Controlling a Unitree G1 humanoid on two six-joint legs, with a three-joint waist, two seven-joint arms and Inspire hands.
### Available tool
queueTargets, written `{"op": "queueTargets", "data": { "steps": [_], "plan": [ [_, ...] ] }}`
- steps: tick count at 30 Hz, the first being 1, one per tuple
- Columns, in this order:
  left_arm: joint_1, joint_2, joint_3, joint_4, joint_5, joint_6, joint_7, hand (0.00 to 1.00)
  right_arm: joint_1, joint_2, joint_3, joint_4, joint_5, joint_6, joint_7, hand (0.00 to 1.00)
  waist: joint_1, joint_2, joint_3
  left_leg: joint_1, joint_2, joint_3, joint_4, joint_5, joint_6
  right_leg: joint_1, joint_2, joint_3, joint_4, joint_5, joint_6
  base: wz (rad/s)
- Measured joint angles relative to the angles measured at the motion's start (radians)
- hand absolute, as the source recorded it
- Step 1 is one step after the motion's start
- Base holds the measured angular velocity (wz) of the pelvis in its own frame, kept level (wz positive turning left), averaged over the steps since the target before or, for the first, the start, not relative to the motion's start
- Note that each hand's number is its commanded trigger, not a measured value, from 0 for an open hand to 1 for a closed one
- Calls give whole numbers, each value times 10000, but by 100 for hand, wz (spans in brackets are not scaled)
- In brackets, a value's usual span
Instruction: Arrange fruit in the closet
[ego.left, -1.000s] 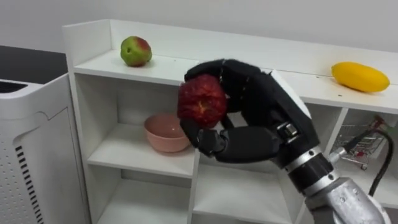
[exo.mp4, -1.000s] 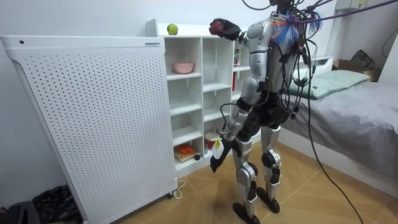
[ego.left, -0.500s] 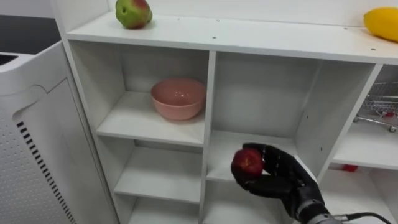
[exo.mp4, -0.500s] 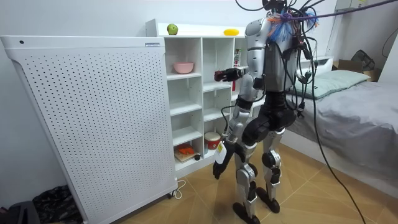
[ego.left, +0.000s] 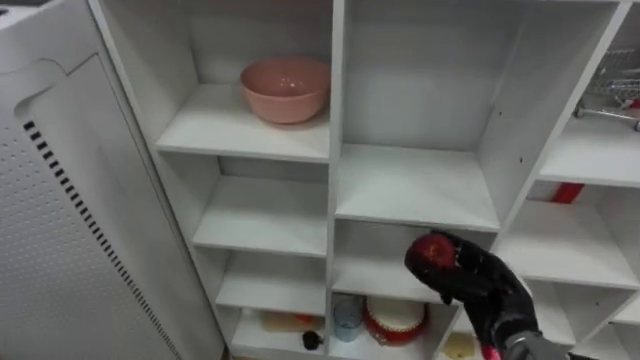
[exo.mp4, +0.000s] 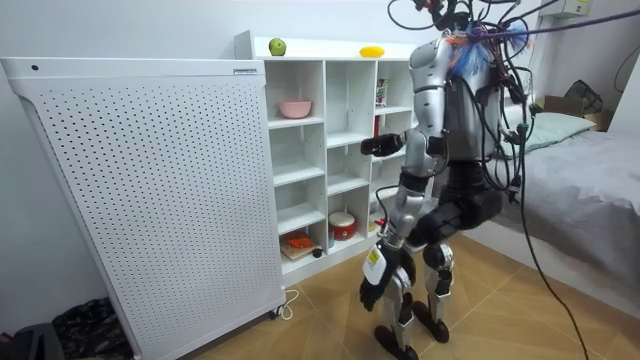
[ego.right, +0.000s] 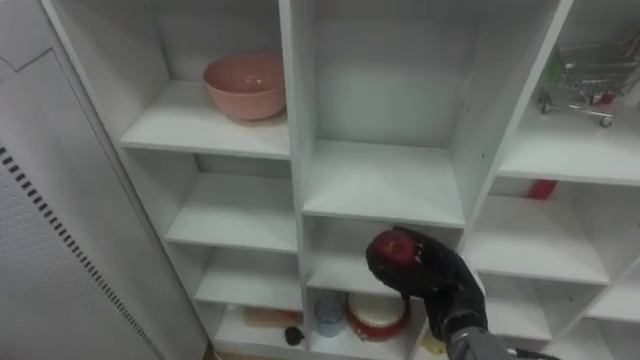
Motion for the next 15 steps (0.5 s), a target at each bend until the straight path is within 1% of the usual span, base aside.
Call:
{"op": "queueTargets", "data": {
  "steps": [2, 4, 6, 8, 11, 15],
  "plan": [
    [6, 9, 3, -201, -346, -5, 17, 0, -15, -152, -57, 9, 653, 0, -175, 100, 1, -18, 2, -643, 23, 22, 376, 4, -4, -656, -25, 47, 360, 4, -24, -5],
    [34, 23, 1, -370, -664, -27, 44, 0, -72, -228, -143, 8, 1321, 0, -360, 100, 47, -38, 7, -1086, 3, 46, 627, 7, -6, -1141, -27, 174, 659, -4, -42, -8],
    [41, 61, 2, -523, -759, -53, 47, 0, -132, -246, -377, 8, 1940, 0, -467, 100, 73, -34, 4, -1512, -1, 36, 857, 6, -5, -1574, -40, 202, 883, -13, -64, -3],
    [33, 116, -9, -657, -821, -116, 89, 0, -398, -424, -396, 96, 3105, -1, -643, 100, 93, -36, 4, -2017, -44, 45, 1035, 6, -3, -2097, -142, 182, 1127, 7, -101, 6],
    [31, 158, -75, -868, -838, -109, 342, 0, -835, -659, -393, 218, 4345, -9, -747, 100, 204, -30, -3, -2643, -42, 45, 1266, 33, 37, -2693, -189, 160, 1373, 45, -167, 6],
    [35, 341, -326, -1025, -927, -58, 385, 0, -1257, -663, -383, 538, 5407, -38, -748, 100, 269, -28, -3, -3059, -42, -11, 1474, 64, 39, -3072, -192, 134, 1588, 62, -207, 9]
  ]
}}
